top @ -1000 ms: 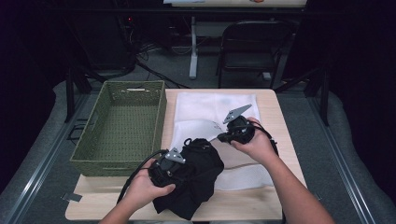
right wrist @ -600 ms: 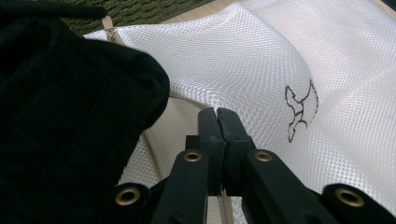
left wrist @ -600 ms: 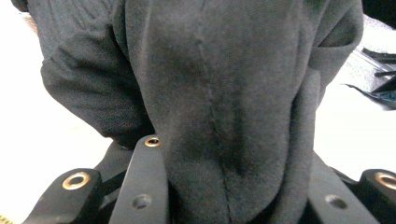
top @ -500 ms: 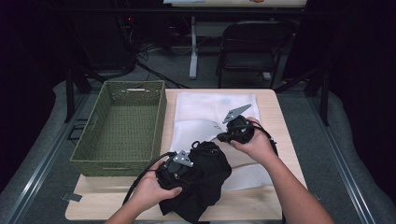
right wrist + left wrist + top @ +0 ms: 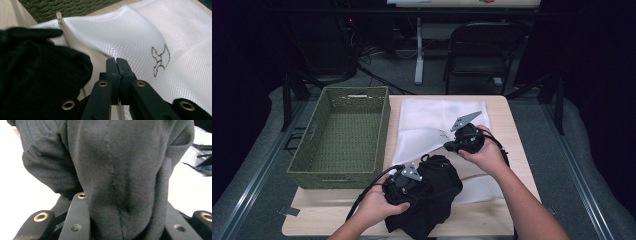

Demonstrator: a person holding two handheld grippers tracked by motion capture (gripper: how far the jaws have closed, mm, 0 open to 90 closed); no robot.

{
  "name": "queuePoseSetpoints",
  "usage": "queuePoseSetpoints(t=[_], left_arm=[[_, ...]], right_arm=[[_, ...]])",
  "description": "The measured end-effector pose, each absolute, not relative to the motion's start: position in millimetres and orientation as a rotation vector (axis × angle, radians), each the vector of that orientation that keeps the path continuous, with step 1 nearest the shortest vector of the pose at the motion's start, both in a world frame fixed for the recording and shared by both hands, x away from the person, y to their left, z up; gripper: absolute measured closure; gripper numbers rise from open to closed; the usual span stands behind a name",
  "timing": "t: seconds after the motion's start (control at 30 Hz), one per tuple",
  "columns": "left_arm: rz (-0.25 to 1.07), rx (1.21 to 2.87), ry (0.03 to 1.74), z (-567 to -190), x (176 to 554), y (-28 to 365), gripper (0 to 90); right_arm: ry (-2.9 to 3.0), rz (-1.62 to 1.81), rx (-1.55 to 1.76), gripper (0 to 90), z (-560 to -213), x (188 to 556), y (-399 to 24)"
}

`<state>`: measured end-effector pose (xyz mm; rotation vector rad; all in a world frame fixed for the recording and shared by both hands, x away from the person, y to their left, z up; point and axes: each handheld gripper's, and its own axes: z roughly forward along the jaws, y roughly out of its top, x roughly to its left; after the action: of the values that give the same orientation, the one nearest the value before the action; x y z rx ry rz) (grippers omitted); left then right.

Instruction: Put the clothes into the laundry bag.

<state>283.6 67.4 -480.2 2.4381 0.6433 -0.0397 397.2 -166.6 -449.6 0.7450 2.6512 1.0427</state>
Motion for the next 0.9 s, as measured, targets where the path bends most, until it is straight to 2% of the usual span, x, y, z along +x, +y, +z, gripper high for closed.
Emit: queuePoseSetpoints(t=[0.9], left_arm=[[-0.048, 2.437, 0.702, -500.8, 306.0, 57.7, 69.7]], right_arm=[[2.649, 1.057, 0.719, 89.3, -445.1, 394.2, -164.2]])
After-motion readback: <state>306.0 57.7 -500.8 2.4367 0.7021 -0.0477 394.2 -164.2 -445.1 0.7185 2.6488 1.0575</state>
